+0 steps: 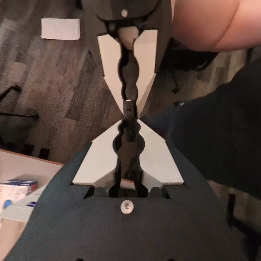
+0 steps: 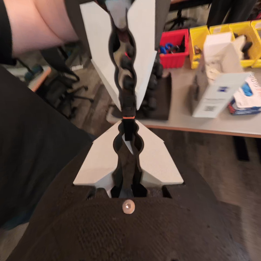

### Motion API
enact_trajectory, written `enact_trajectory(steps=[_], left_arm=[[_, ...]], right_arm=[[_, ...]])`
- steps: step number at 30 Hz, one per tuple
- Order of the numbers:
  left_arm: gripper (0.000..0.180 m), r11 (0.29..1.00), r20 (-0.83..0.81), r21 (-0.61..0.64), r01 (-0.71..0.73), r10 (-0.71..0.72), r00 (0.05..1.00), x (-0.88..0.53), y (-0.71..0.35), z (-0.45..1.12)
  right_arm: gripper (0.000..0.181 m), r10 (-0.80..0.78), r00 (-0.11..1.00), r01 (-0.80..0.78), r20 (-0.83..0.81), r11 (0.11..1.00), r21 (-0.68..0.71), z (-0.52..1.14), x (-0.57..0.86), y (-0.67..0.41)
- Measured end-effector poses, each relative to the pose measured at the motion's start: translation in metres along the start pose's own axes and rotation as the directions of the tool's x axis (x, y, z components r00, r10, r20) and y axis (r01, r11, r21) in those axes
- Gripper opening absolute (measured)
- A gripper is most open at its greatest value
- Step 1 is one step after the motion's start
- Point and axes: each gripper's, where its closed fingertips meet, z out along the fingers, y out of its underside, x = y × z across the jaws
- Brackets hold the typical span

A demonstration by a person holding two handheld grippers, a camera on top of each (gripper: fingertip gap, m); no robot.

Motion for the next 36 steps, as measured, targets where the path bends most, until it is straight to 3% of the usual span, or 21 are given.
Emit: enact_trajectory(steps=[3,7,12,17,20,23,27,30,36], left_arm=[[0.013,1.000,0.037,-0.025,-0.013,0.014,0.999,-0.079,-0.012,0.035],[0.013,0.981,-0.038,0.036,0.188,-0.187,0.982,-0.166,-0.017,0.063],[0.013,0.968,0.074,0.068,0.240,-0.245,0.967,-0.285,-0.004,0.048],[0.013,0.944,0.214,0.128,0.303,-0.325,0.921,-0.430,0.041,-0.012],[0.012,0.902,0.353,0.121,0.413,-0.428,0.832,-0.531,0.106,-0.073],[0.013,0.807,0.535,0.113,0.580,-0.542,0.648,-0.643,0.208,-0.146],[0.013,0.674,0.717,0.109,0.731,-0.562,0.411,-0.770,0.357,-0.212],[0.012,0.623,0.775,0.183,0.761,-0.567,0.279,-0.851,0.446,-0.226],[0.012,0.509,0.818,0.105,0.854,-0.533,0.217,-0.943,0.593,-0.202]], right_arm=[[0.010,0.003,0.997,0.000,0.072,0.999,-0.037,-0.019,0.079,0.023],[0.010,0.094,0.975,-0.079,0.201,0.994,-0.078,-0.031,0.165,0.038],[0.011,-0.009,0.973,0.010,0.229,1.000,-0.005,-0.019,0.285,0.009],[0.045,-0.020,0.989,0.006,0.147,0.995,0.097,0.007,0.438,-0.031],[0.046,0.048,0.995,-0.056,0.086,0.994,0.094,0.017,0.537,-0.030],[0.044,0.109,0.993,-0.114,0.052,0.990,0.089,0.012,0.618,-0.018],[0.042,0.126,0.989,-0.122,-0.072,0.991,0.055,-0.006,0.725,-0.001],[0.041,0.170,0.983,-0.167,-0.068,0.985,0.045,-0.008,0.811,0.000],[0.037,0.250,0.955,-0.255,0.162,0.967,0.009,0.039,0.958,-0.058]])
